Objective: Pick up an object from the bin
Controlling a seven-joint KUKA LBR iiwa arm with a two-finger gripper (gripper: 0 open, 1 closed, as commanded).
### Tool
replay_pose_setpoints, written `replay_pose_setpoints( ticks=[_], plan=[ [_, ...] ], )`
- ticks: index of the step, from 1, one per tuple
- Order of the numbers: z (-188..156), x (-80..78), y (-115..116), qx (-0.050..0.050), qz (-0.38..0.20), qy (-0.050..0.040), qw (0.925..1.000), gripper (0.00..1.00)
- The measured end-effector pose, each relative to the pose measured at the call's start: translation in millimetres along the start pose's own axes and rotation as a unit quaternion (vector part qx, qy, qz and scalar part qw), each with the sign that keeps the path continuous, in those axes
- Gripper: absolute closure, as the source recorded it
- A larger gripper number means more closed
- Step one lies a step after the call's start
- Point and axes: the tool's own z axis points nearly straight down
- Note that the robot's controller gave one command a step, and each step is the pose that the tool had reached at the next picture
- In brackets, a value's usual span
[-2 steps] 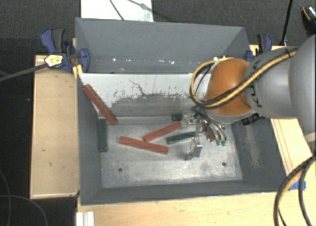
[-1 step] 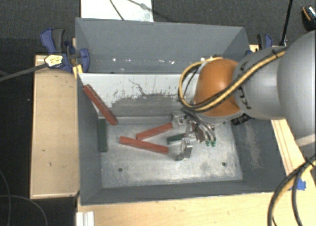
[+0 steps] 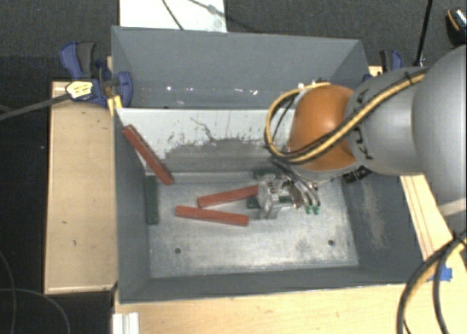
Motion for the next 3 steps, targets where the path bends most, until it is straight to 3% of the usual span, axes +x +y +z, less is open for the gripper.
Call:
replay_pose_setpoints(
  ticks=[1,2,3],
  plan=[
    [3.2,3.2,0.1,0.0,-0.001,0.0046,1.0,0.0],
    [3.0,25.2,112.3,-0.002,0.005,0.0062,1.0,0.0],
    [3.0,24.0,106.3,0.0,0.008,0.0058,1.0,1.0]
  ],
)
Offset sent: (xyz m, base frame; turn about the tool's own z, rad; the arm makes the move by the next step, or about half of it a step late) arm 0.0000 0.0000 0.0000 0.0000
